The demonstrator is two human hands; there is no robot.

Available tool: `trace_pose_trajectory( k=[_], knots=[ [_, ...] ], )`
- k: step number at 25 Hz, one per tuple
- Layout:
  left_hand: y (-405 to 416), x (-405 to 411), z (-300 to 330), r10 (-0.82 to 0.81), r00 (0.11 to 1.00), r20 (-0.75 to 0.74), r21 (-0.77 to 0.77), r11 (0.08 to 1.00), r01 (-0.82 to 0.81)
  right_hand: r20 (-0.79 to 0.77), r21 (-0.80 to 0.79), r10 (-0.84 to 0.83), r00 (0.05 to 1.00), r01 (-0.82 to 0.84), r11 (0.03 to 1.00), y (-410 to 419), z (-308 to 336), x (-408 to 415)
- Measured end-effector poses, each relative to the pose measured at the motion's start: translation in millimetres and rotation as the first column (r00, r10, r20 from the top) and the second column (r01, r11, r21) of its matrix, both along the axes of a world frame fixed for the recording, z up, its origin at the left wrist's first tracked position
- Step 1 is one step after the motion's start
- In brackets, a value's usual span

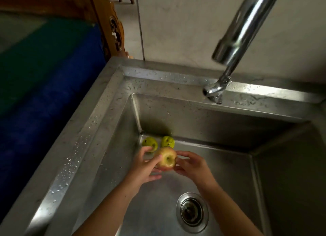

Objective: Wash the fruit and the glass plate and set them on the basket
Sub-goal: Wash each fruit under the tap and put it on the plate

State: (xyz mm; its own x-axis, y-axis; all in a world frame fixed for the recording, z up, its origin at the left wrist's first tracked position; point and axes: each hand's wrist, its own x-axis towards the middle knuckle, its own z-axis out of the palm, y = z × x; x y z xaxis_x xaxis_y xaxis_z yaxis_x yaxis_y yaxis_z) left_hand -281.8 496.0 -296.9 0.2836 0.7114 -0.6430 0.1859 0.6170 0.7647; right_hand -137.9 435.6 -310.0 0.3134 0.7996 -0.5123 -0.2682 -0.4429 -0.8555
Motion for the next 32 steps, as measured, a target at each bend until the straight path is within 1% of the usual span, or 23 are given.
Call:
trace_pose_trajectory(
  k=[2, 4, 8, 10, 11, 13, 15, 16, 17, 20, 23, 25, 28, 29, 30, 32],
  knots=[
    [-2, 2, 35, -0.027, 0.997, 0.069, -0.036, 0.999, 0.03, -0.051, 0.034, 0.057, 0.997, -0.055, 0.998, -8, 42, 13],
    [-6, 4, 61, -0.055, 0.989, 0.138, -0.081, 0.994, 0.067, -0.065, 0.039, 0.124, 0.99, -0.122, 0.992, -12, 73, 23],
    [-17, 15, 101, -0.073, 0.96, 0.269, -0.06, 0.994, 0.093, -0.007, 0.038, 0.198, 0.98, -0.198, 0.98, -19, 128, 45],
    [-23, 22, 113, -0.014, 0.947, 0.32, -0.065, 0.997, 0.037, 0.02, 0.045, 0.219, 0.975, -0.22, 0.974, -24, 144, 52],
    [-25, 25, 117, 0.049, 0.937, 0.345, -0.109, 0.994, -0.012, 0.021, 0.05, 0.185, 0.983, -0.185, 0.981, -24, 148, 56],
    [-31, 30, 123, 0.185, 0.901, 0.392, -0.237, 0.967, -0.096, -0.024, 0.065, 0.01, 1.0, -0.009, 0.998, -23, 152, 67],
    [-36, 33, 128, 0.273, 0.867, 0.417, -0.324, 0.936, -0.139, -0.14, 0.062, -0.148, 0.979, 0.157, 0.986, -16, 158, 77],
    [-38, 34, 129, 0.3, 0.855, 0.423, -0.35, 0.924, -0.151, -0.199, 0.04, -0.182, 0.963, 0.193, 0.98, -10, 161, 80],
    [-38, 35, 130, 0.32, 0.842, 0.433, -0.366, 0.917, -0.16, -0.249, 0.011, -0.194, 0.949, 0.203, 0.979, -3, 165, 82],
    [-37, 33, 131, 0.357, 0.81, 0.465, -0.388, 0.905, -0.176, -0.377, -0.076, -0.181, 0.909, 0.164, 0.984, 19, 181, 82],
    [-38, 31, 132, 0.37, 0.795, 0.481, -0.399, 0.9, -0.178, -0.362, -0.156, -0.226, 0.904, 0.18, 0.971, 34, 189, 85],
    [-39, 31, 131, 0.369, 0.794, 0.484, -0.381, 0.905, -0.189, -0.37, -0.151, -0.226, 0.901, 0.182, 0.972, 43, 196, 88],
    [-38, 32, 129, 0.365, 0.8, 0.476, -0.343, 0.915, -0.214, -0.445, -0.078, -0.215, 0.869, 0.202, 0.976, 57, 209, 90],
    [-39, 33, 129, 0.356, 0.795, 0.491, -0.32, 0.923, -0.216, -0.422, -0.046, -0.191, 0.886, 0.19, 0.981, 54, 213, 87],
    [-40, 34, 130, 0.333, 0.79, 0.515, -0.281, 0.936, -0.211, -0.356, -0.031, -0.138, 0.924, 0.135, 0.99, 46, 211, 82],
    [-44, 36, 134, 0.239, 0.802, 0.547, -0.144, 0.971, -0.191, -0.126, -0.062, 0.039, 0.991, -0.047, 0.997, 18, 197, 63]
  ],
)
